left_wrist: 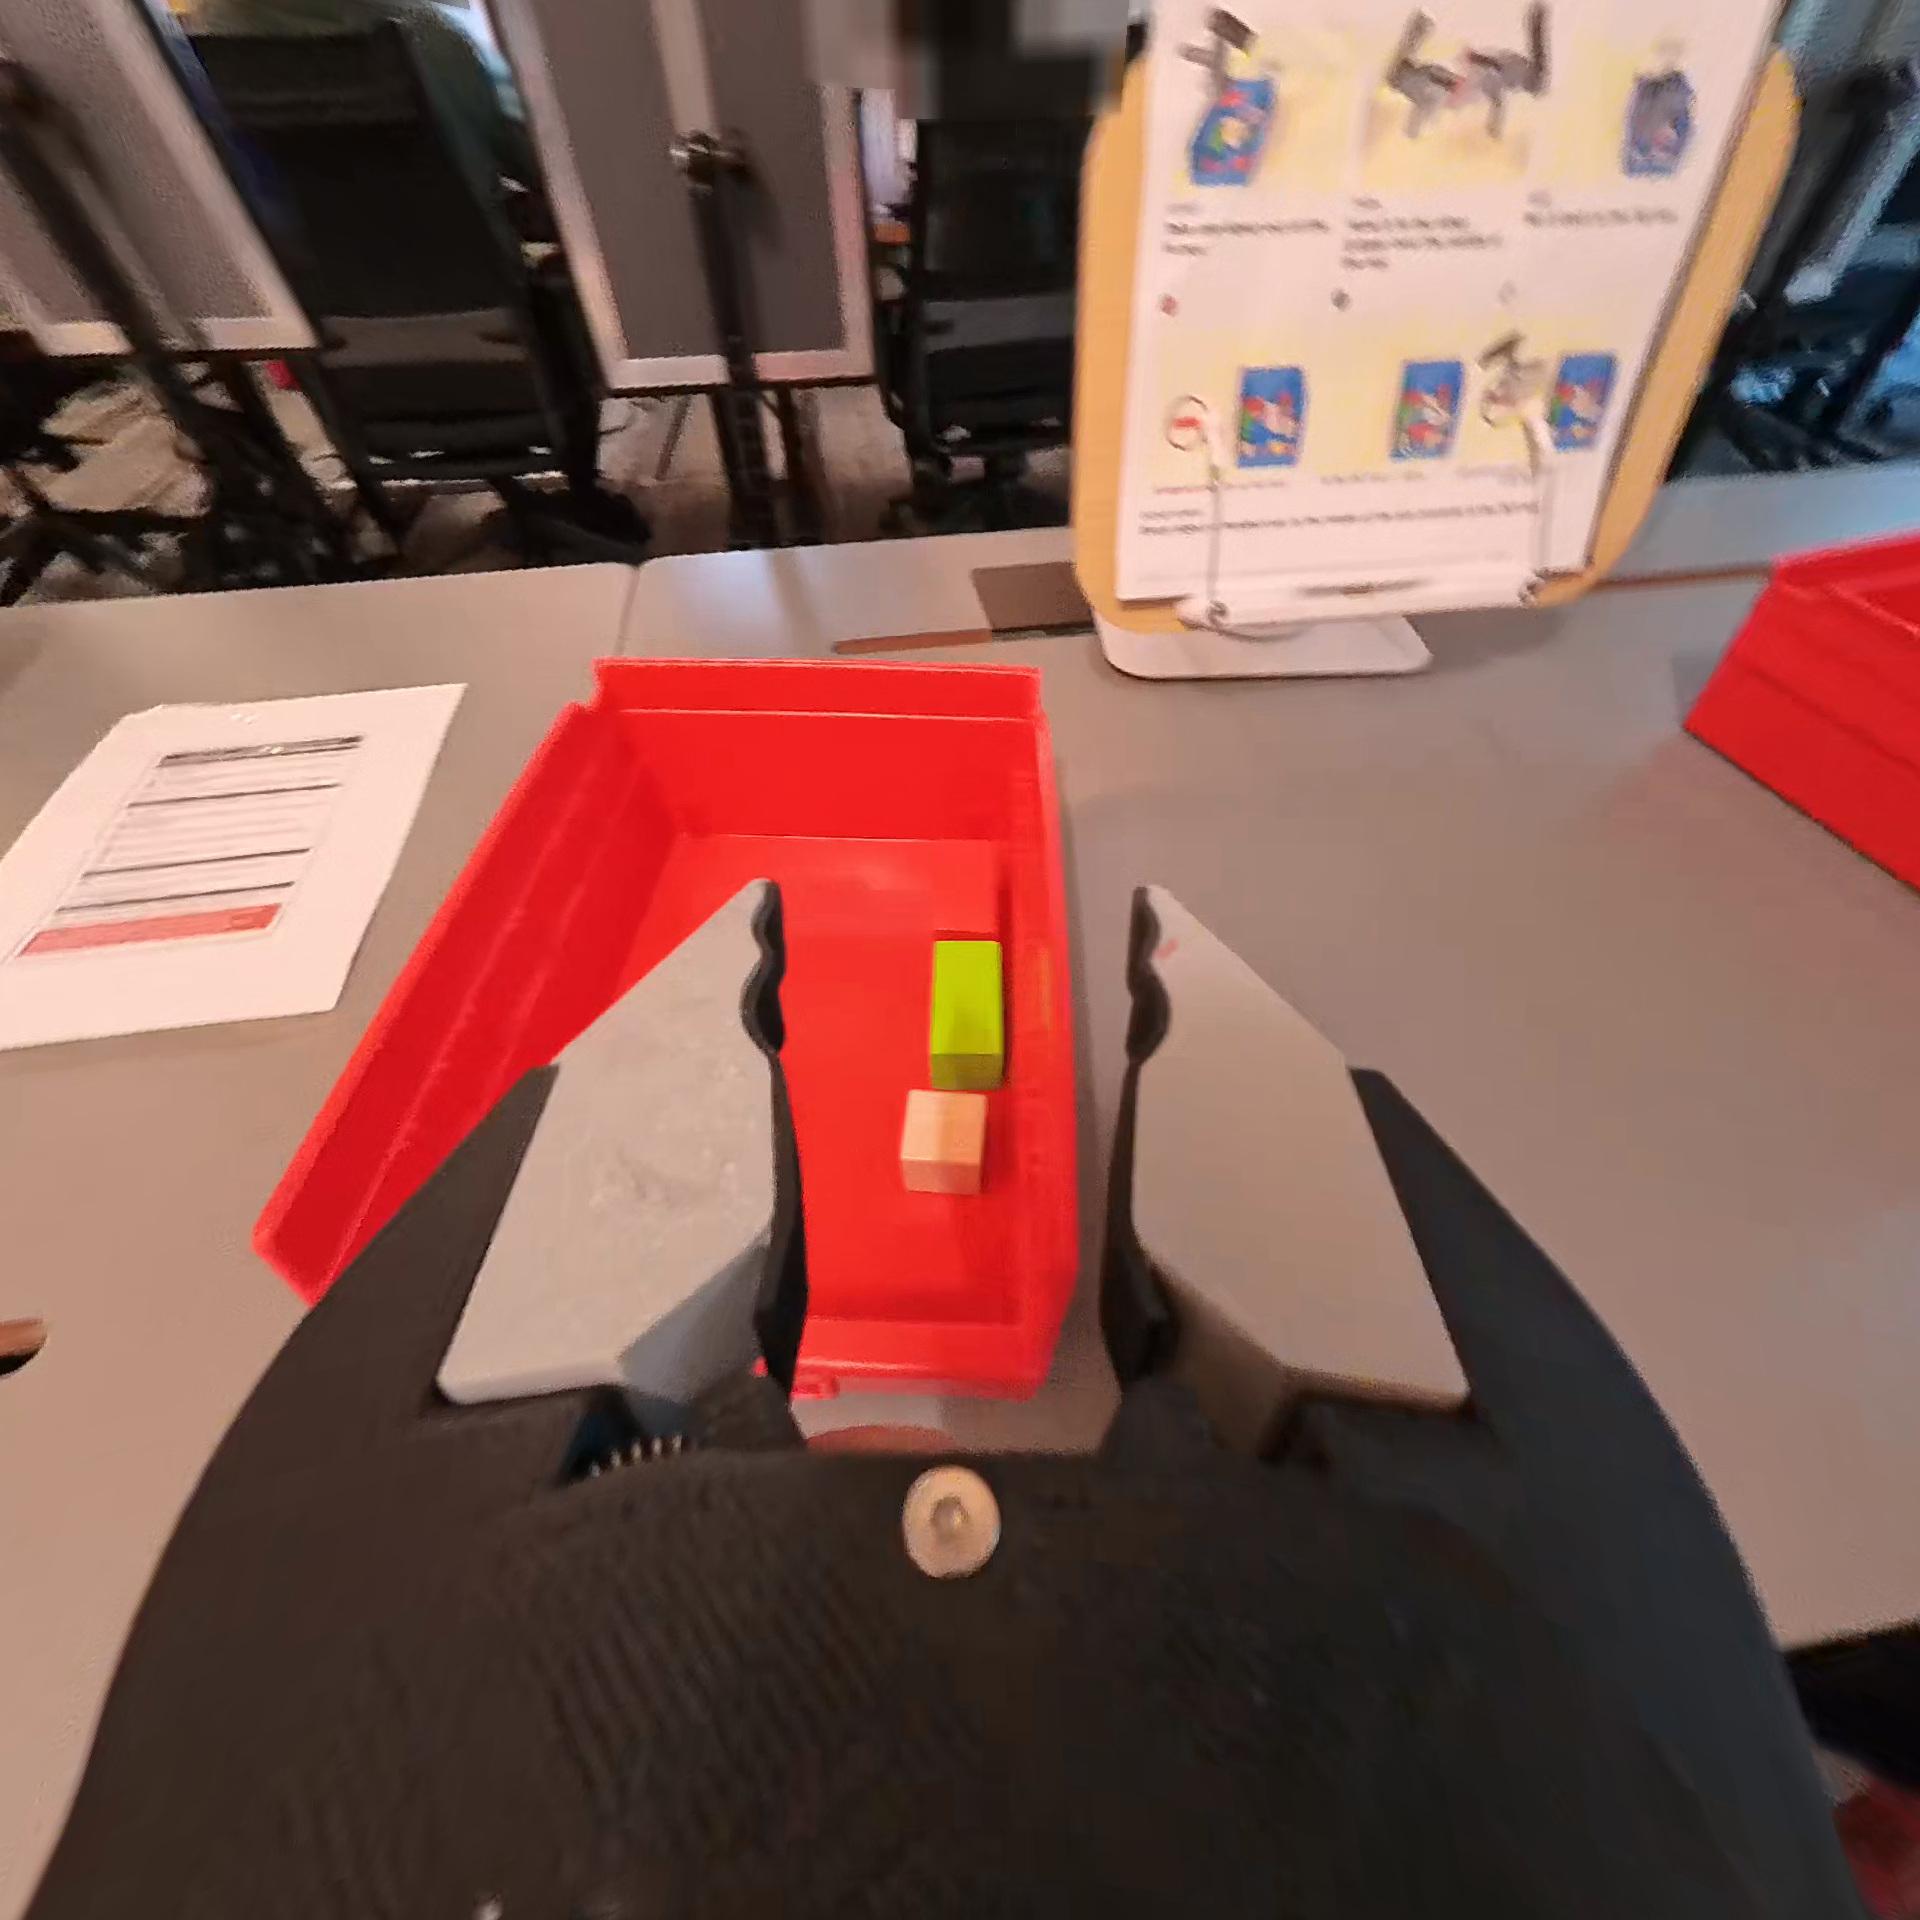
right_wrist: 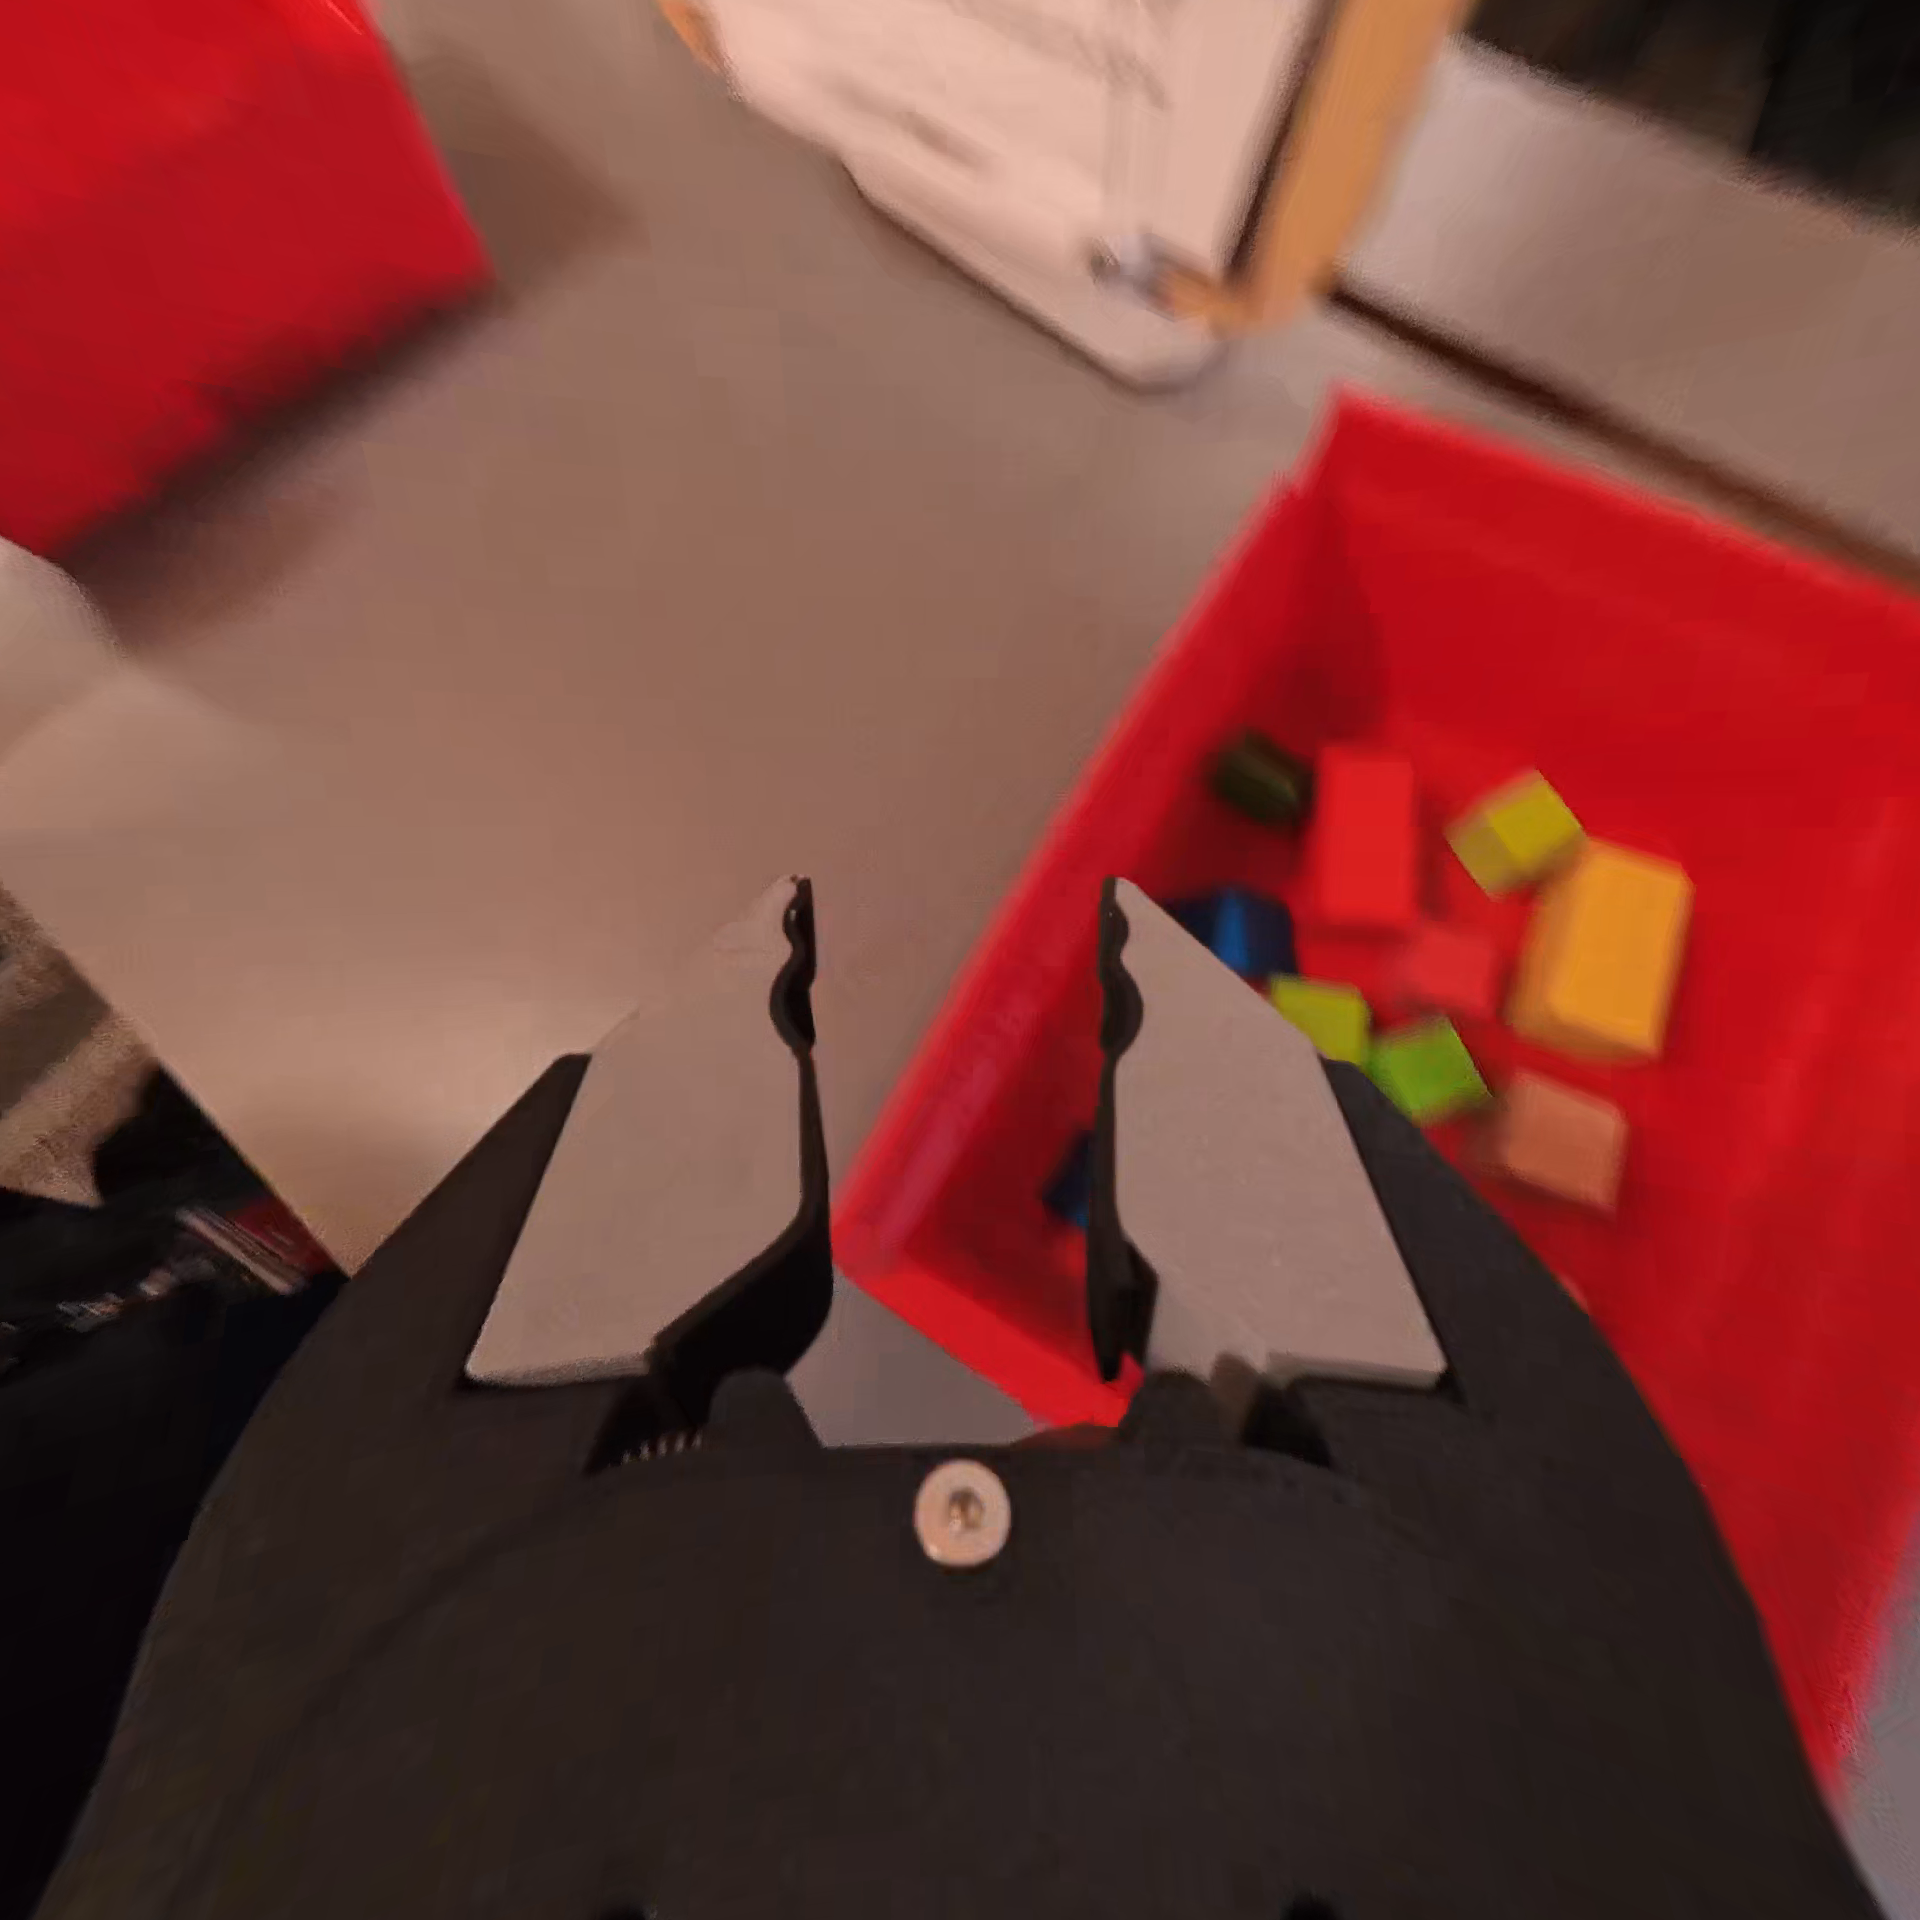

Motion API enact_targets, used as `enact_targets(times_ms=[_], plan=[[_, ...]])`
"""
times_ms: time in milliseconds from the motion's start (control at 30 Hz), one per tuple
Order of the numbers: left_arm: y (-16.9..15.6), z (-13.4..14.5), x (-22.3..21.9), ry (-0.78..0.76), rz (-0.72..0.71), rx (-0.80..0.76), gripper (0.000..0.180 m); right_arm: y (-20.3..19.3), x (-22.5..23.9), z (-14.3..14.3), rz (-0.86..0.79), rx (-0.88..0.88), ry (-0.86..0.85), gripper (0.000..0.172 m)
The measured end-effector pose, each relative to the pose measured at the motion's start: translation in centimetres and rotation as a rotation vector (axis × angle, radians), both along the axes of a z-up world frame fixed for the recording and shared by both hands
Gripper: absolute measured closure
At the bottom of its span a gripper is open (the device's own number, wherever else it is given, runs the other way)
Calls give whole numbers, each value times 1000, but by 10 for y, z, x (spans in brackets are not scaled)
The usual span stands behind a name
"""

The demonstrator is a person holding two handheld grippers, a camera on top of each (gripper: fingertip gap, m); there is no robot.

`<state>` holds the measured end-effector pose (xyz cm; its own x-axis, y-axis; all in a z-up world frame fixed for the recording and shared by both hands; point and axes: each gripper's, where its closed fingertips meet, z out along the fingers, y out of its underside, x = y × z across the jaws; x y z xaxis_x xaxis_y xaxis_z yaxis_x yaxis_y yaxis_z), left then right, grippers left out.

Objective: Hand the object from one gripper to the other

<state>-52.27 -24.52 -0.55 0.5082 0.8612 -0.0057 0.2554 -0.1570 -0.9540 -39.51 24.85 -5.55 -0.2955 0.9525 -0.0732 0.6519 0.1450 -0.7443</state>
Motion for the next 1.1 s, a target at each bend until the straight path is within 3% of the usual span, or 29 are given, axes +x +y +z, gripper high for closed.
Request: enact_targets(times_ms=[133,267,400,533,667,800,1000,1100], plan=[[-23,-5,-13,-20,43,49,118,-78,-15,45,121,-153,262,115],[-35,-15,-24,-30,61,41,119,-113,-32,67,98,-296,471,111],[-43,-42,-44,-107,62,-9,119,-113,-59,67,14,-360,540,109],[-40,-78,-60,-233,3,-37,124,-125,-69,83,36,-439,624,110],[-16,-119,-50,-430,-147,-60,127,-137,-82,76,44,-341,598,110],[-10,-149,-53,-524,-128,-165,126,-141,-82,68,65,-284,584,110],[12,-166,-42,-597,-182,-246,128,-120,-70,60,42,-293,563,110],[6,-185,-38,-660,-163,-333,130,-107,-59,61,26,-329,567,110]])
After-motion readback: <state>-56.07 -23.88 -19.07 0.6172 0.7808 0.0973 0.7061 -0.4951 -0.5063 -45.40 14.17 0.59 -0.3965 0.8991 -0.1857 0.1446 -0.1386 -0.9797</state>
